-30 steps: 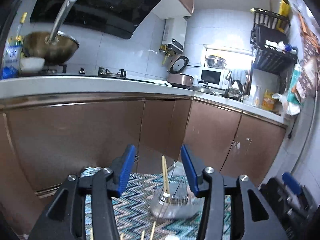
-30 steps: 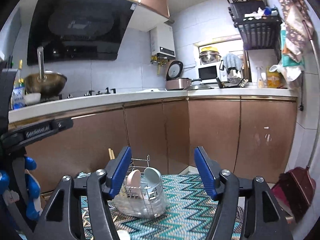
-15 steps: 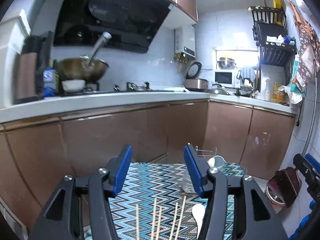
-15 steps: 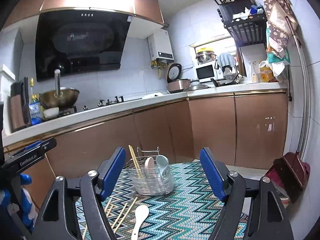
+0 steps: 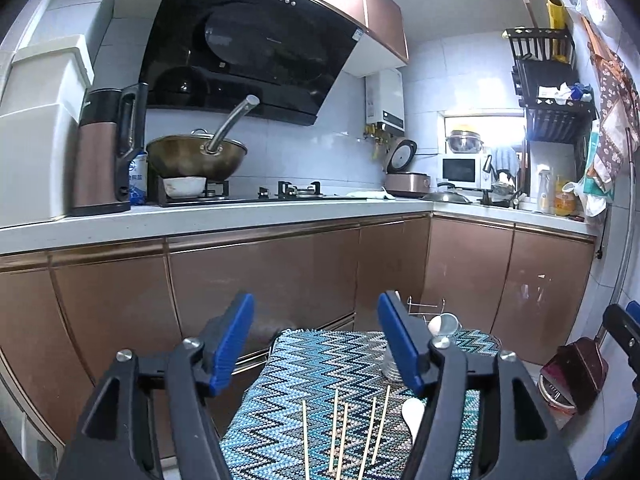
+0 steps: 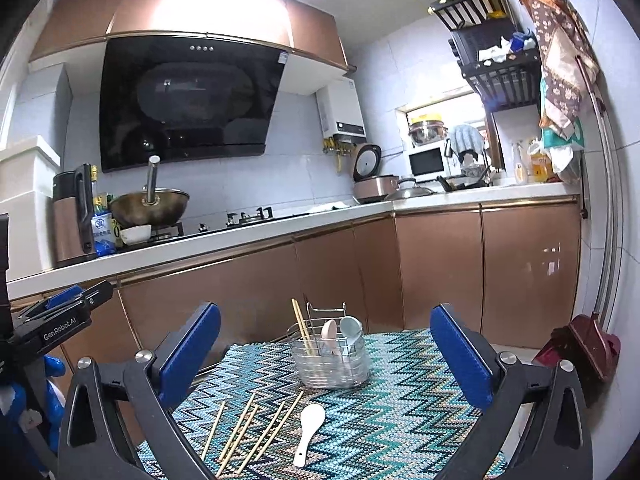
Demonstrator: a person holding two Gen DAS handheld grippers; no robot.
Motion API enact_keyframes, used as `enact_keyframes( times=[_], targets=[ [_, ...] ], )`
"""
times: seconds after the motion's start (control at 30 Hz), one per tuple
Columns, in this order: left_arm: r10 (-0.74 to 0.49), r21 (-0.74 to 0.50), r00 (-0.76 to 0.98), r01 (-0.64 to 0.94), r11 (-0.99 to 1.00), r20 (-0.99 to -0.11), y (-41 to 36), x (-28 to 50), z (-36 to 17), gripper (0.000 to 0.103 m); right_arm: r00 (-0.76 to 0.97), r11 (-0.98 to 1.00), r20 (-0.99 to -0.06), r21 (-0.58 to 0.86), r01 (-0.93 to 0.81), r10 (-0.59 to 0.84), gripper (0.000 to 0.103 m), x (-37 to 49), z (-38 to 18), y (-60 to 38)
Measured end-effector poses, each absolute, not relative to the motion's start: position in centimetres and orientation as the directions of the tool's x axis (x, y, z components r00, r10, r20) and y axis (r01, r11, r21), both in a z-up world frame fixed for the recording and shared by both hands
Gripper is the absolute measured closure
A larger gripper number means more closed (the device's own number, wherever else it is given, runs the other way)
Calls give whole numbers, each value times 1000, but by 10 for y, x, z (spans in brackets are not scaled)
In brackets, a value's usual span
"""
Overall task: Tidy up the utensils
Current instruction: 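Withdraw both grippers from the holder toward the loose utensils on the cloth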
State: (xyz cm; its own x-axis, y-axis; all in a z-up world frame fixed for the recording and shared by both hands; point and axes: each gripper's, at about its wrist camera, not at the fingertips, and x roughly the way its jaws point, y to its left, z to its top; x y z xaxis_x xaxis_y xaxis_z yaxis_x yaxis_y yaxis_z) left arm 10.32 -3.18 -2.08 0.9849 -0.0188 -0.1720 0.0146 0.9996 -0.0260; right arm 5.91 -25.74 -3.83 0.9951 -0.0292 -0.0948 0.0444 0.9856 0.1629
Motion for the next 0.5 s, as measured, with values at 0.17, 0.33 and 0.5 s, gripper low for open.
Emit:
enact_keyframes(
  times=[0.17, 0.33, 0.5],
  targets=[
    [-10, -28, 987, 6, 1000, -158, -28, 93, -16, 38, 998, 987, -66, 155, 30, -20, 0, 49, -34, -253],
    [-9, -36, 988, 3, 999, -155, -23, 89, -13, 38, 998, 985, -57, 172, 1, 9, 0, 48, -34, -254],
    [0, -40, 988, -6, 999, -154, -20, 92, -13, 38, 997, 981, -64, 189, -37, 50, 0, 54, -40, -255]
  ],
)
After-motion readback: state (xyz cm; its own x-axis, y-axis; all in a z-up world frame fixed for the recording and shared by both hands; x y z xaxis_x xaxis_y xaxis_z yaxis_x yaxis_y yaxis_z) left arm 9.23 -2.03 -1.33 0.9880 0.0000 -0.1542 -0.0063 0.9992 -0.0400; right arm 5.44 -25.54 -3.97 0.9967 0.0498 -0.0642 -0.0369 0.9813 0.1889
